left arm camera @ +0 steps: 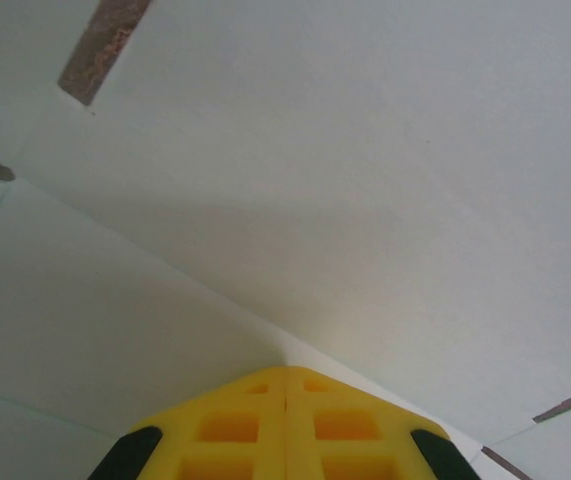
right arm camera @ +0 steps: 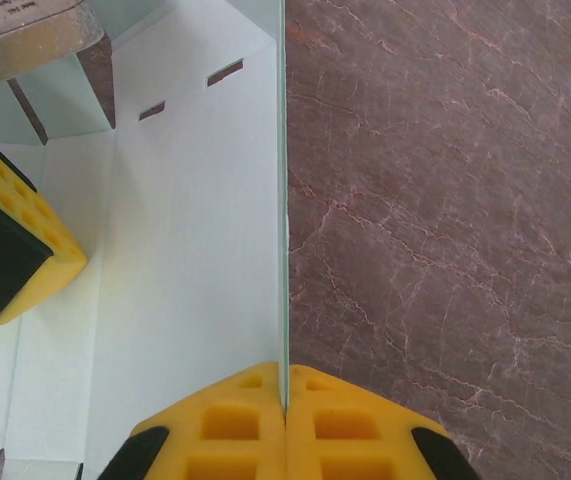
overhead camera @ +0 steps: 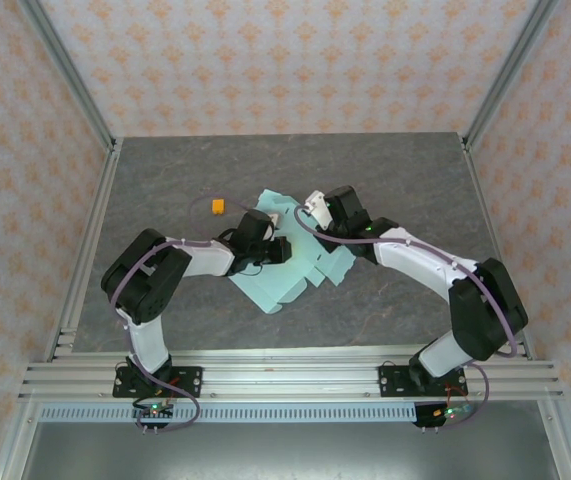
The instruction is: Fold the paper box
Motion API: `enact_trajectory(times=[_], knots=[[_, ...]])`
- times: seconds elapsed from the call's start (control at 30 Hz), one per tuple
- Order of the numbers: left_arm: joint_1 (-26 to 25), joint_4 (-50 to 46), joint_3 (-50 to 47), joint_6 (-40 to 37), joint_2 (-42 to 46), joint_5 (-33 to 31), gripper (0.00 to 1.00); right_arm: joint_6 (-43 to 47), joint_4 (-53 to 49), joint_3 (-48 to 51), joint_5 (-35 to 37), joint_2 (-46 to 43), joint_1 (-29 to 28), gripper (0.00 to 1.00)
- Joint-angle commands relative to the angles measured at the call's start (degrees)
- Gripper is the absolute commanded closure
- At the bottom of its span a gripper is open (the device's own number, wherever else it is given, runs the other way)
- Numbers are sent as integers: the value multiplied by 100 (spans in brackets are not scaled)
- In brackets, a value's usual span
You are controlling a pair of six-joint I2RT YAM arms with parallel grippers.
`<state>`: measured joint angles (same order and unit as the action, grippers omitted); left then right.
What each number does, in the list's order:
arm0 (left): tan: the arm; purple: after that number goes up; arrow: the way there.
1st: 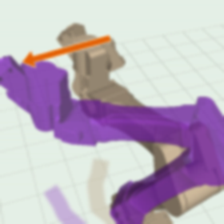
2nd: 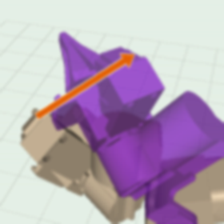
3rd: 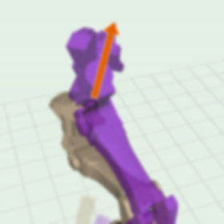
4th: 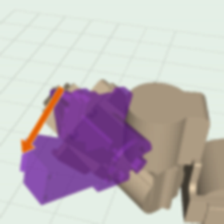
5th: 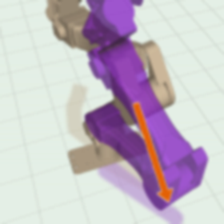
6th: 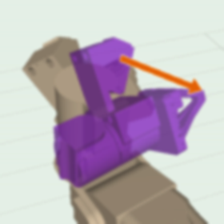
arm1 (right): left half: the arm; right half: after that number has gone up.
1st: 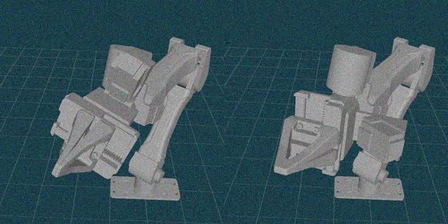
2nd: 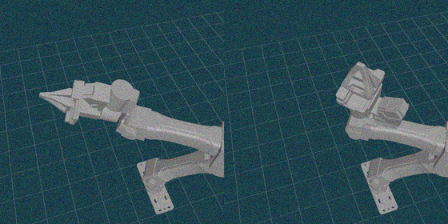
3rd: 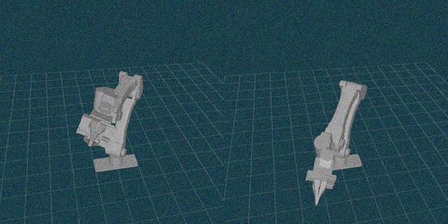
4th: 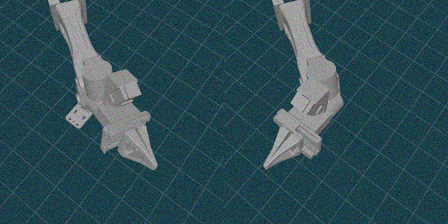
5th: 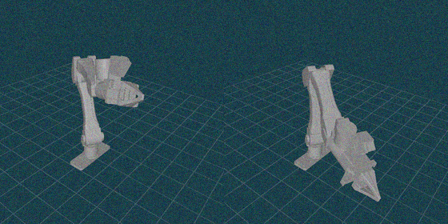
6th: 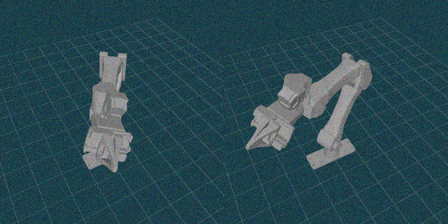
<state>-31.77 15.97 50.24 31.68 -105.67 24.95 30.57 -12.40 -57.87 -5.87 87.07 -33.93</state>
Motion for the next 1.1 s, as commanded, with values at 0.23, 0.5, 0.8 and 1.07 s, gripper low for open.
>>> enact_trajectory(times=[0.23, 0.5, 0.8, 1.07], knots=[[-195, 358, 121, 95, -621, -545, 96, -240, 92, -54, -164, -8, -115, 100], [-285, 732, -37, 291, -716, -754, 96, -396, 61, 180, -5, -153, -568, 100], [-304, 1362, -422, 641, -700, -856, 95, -270, 438, 515, 620, -100, -1000, 100], [-304, 1446, -641, 717, -203, -877, 85, -85, 522, 557, 1092, -131, -1036, 100]])
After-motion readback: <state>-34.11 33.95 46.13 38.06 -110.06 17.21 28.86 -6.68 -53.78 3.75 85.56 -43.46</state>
